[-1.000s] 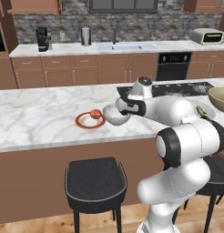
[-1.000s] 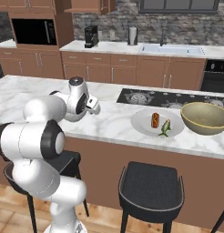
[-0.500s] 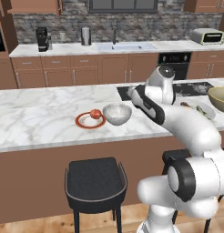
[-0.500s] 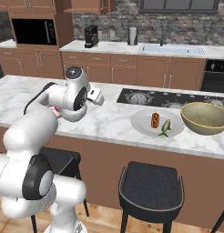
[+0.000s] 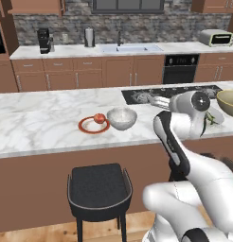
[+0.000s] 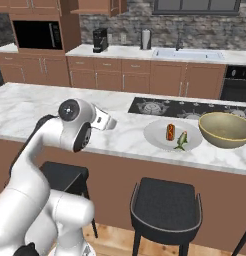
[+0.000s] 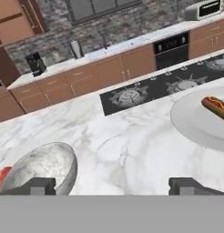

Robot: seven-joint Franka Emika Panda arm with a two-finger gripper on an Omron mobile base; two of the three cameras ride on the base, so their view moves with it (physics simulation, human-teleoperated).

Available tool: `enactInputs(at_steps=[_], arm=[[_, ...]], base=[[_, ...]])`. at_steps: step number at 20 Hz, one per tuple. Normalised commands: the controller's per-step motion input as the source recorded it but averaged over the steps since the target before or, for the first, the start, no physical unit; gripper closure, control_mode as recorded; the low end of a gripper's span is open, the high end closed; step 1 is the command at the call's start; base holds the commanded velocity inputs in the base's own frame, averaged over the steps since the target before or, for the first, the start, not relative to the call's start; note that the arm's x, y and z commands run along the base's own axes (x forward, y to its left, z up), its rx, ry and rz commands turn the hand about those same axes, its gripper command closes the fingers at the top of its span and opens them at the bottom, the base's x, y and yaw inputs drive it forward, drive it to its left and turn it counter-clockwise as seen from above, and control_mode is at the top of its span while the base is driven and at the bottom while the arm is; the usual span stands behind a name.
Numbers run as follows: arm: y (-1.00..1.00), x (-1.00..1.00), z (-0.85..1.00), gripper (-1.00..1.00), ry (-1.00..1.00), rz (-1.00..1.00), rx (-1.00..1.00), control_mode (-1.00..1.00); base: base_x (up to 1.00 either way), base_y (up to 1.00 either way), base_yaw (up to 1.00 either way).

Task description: Take the smaller bowl and place it next to the appetizer plate on the dining counter , and place the larger bowl next to the plate with cooked food.

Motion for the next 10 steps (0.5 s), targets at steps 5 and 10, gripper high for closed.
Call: enactInputs(at_steps=[5,10], arm=[[-0.88,-0.60,0.27,-1.00,0.00,-0.19,0.01,-1.00],[-0.74,-0.47,0.18,-1.00,-0.03,-0.15,0.01,-1.00]], base=[[0.00,0.00,0.00],[0.00,0.00,0.00]])
